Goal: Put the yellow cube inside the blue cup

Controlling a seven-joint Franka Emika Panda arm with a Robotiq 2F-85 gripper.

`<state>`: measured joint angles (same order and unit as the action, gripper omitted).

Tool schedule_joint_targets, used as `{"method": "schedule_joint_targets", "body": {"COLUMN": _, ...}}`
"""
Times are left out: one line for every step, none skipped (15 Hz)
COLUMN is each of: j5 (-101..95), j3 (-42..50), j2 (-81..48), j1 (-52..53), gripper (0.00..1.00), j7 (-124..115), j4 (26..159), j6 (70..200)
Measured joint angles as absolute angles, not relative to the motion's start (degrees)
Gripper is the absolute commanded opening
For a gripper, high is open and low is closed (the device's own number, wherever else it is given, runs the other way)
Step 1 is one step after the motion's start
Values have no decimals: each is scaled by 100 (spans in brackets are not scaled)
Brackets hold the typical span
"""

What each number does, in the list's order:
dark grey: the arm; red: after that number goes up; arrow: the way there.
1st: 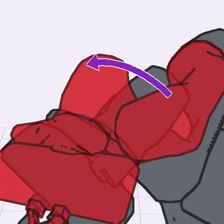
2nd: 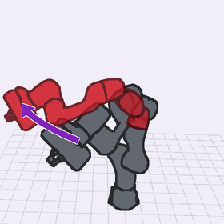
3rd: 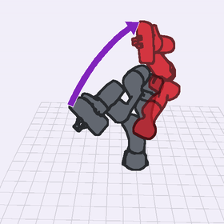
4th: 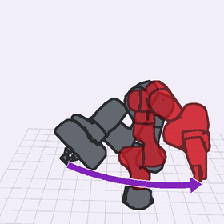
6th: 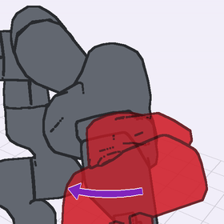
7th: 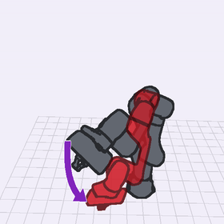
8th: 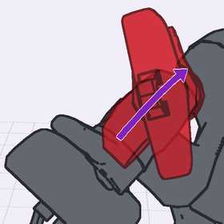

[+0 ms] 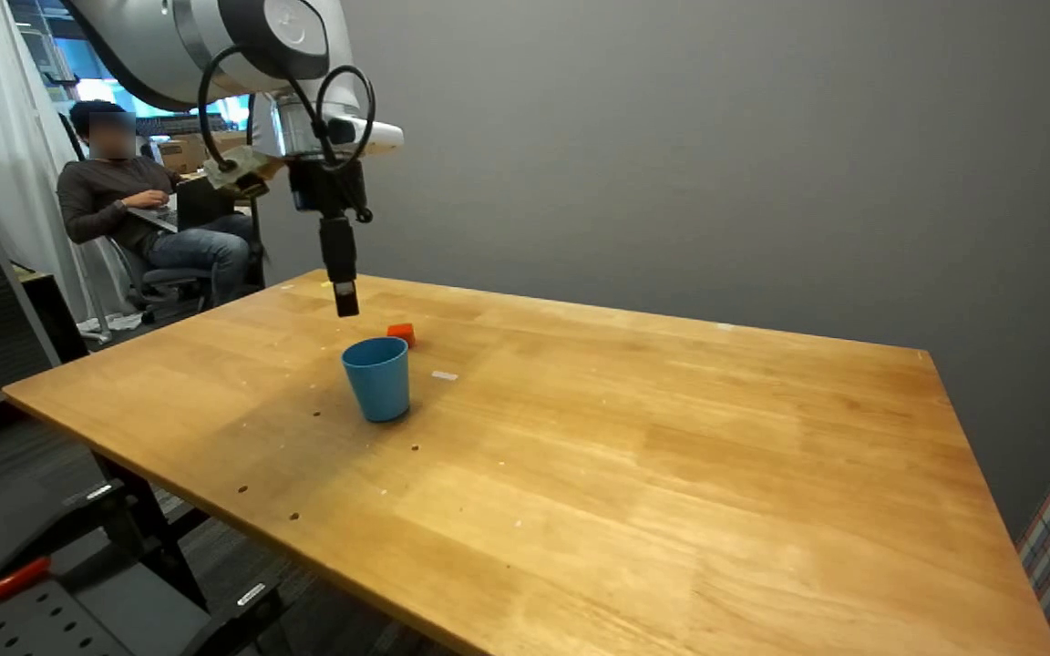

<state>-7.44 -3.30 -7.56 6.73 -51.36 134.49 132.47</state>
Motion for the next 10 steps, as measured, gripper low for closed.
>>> {"method": "schedule_joint_targets", "body": {"j5": -411, "j3": -409, "j2": -647, "j1": 676, "gripper": 100, "j7": -4814, "j4": 13451, "j6": 13107}}
{"method": "schedule_joint_targets", "body": {"j5": -85, "j3": -491, "j2": -498, "j1": 681, "gripper": 100, "j7": -4470, "j4": 13452, "j6": 12898}}
{"method": "schedule_joint_targets", "body": {"j5": 189, "j3": -567, "j2": -308, "j1": 694, "gripper": 100, "j7": -4116, "j4": 13451, "j6": 12602}}
{"method": "schedule_joint_targets", "body": {"j5": 377, "j3": -628, "j2": -87, "j1": 713, "gripper": 100, "j7": -3795, "j4": 13447, "j6": 12246}}
{"method": "schedule_joint_targets", "body": {"j5": 485, "j3": -679, "j2": 153, "j1": 734, "gripper": 100, "j7": -3510, "j4": 13438, "j6": 11849}}
{"method": "schedule_joint_targets", "body": {"j5": 536, "j3": -721, "j2": 395, "j1": 754, "gripper": 100, "j7": -3250, "j4": 13424, "j6": 11439}}
{"method": "schedule_joint_targets", "body": {"j5": 542, "j3": -762, "j2": 624, "j1": 770, "gripper": 100, "j7": -3011, "j4": 13394, "j6": 11030}}
{"method": "schedule_joint_targets", "body": {"j5": 541, "j3": -799, "j2": 829, "j1": 789, "gripper": 100, "j7": -2787, "j4": 13358, "j6": 10660}}
{"method": "schedule_joint_targets", "body": {"j5": 507, "j3": -843, "j2": 1009, "j1": 809, "gripper": 100, "j7": -2576, "j4": 13306, "j6": 10316}}
{"method": "schedule_joint_targets", "body": {"j5": 460, "j3": -890, "j2": 1148, "j1": 829, "gripper": 100, "j7": -2385, "j4": 13244, "j6": 10027}}
